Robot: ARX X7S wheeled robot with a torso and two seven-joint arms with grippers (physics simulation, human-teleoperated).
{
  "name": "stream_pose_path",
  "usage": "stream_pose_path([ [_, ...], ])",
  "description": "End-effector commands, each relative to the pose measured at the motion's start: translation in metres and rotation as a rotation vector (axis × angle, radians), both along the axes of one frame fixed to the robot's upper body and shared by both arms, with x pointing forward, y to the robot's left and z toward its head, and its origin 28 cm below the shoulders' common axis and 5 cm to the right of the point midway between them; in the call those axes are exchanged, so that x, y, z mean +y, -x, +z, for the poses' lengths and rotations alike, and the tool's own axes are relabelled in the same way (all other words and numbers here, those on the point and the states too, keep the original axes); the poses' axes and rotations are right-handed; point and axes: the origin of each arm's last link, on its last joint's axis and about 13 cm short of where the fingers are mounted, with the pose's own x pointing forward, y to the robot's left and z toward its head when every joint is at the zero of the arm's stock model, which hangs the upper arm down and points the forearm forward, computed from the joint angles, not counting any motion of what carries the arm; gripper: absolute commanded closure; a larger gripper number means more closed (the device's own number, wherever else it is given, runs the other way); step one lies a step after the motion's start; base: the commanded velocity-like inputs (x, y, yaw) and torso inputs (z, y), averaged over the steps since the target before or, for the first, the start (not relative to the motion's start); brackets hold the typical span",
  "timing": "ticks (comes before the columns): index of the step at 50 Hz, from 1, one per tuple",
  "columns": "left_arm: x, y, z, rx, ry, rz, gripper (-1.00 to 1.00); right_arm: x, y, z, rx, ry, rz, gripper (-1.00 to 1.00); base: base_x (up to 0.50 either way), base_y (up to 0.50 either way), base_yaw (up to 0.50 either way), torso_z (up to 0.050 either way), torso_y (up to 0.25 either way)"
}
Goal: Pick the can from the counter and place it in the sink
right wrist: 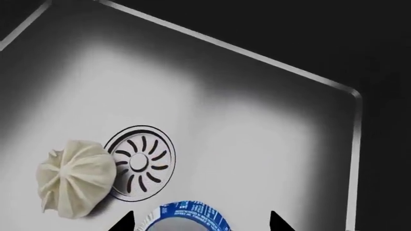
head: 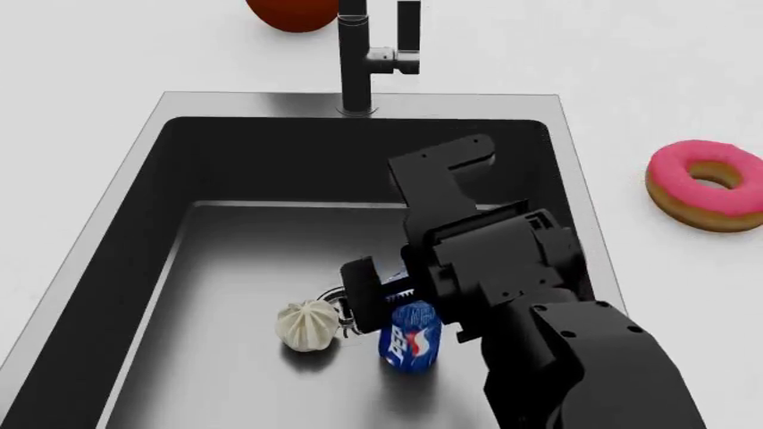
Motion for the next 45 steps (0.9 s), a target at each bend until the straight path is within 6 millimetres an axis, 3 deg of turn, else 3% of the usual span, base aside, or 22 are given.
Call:
stream_pose_path([
  [1,-0.001,-0.002,0.001,-0.001,-0.004,-0.003,-1.0,-0.001,-0.006,0.025,-0.072,0.002,0.0,-1.0,0.0,0.0,0.0,0.0,0.0],
  [11,-0.002,-0.001,0.005,-0.009,-0.009,-0.008,-1.0,-0.002,-0.011,0.072,-0.204,-0.026,-0.001,-1.0,0.0,0.0,0.0,0.0,0.0],
  [22,-0.002,-0.002,0.006,-0.013,-0.01,-0.014,-1.0,-0.018,0.026,0.097,-0.319,-0.075,-0.033,-1.0,0.0,0.0,0.0,0.0,0.0],
  [23,0.025,-0.002,-0.02,0.027,-0.012,-0.027,-1.0,-0.021,0.032,0.097,-0.342,-0.08,-0.041,-1.0,0.0,0.0,0.0,0.0,0.0],
  [25,0.051,-0.014,-0.056,0.009,-0.001,-0.015,-1.0,-0.024,0.043,0.096,-0.371,-0.097,-0.049,-1.0,0.0,0.0,0.0,0.0,0.0],
  [27,0.054,-0.015,-0.059,-0.013,-0.008,-0.015,-1.0,-0.028,0.057,0.094,-0.41,-0.1,-0.057,-1.0,0.0,0.0,0.0,0.0,0.0],
  [29,0.029,-0.004,-0.022,0.0,-0.009,-0.006,-1.0,-0.033,0.077,0.094,-0.458,-0.115,-0.067,-1.0,0.0,0.0,0.0,0.0,0.0],
  [34,0.025,-0.002,-0.014,-0.017,-0.021,-0.01,-1.0,-0.042,0.124,0.1,-0.563,-0.106,-0.044,-1.0,0.0,0.0,0.0,0.0,0.0],
  [35,0.011,0.003,0.011,-0.049,-0.018,-0.012,-1.0,-0.045,0.136,0.102,-0.584,-0.117,-0.037,-1.0,0.0,0.0,0.0,0.0,0.0],
  [40,0.003,0.005,0.017,-0.021,-0.021,-0.017,-1.0,-0.058,0.175,0.099,-0.628,-0.149,-0.024,-1.0,0.0,0.0,0.0,0.0,0.0],
  [45,0.007,0.006,0.015,-0.023,-0.011,-0.015,-1.0,-0.07,0.211,0.092,-0.7,-0.159,-0.018,-1.0,0.0,0.0,0.0,0.0,0.0],
])
